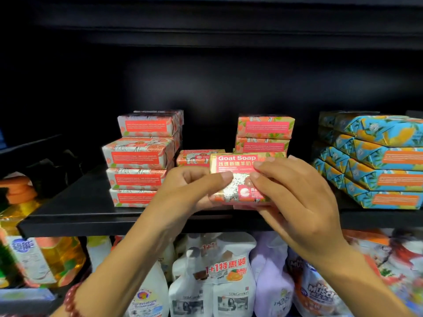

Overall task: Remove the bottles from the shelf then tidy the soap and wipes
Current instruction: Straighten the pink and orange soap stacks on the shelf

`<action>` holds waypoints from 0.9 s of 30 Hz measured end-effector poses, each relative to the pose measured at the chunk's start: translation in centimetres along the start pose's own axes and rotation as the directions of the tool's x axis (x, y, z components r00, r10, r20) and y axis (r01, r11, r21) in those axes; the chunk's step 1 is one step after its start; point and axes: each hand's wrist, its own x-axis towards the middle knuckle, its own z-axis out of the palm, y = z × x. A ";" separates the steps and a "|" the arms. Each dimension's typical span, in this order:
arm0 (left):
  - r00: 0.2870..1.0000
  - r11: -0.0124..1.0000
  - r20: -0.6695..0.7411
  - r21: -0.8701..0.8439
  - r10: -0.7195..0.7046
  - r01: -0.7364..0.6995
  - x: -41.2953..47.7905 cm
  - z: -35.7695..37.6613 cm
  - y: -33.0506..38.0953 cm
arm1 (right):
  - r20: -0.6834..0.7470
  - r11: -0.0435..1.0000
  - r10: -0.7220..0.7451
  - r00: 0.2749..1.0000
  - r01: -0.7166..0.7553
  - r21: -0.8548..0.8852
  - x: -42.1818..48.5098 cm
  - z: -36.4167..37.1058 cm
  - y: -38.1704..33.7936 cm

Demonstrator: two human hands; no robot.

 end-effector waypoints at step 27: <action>0.945 0.930 -0.017 0.184 0.328 -0.319 -1.2 -1.2 0.0 | 0.113 0.935 0.240 0.964 -0.261 0.241 1.6 -0.9 -0.2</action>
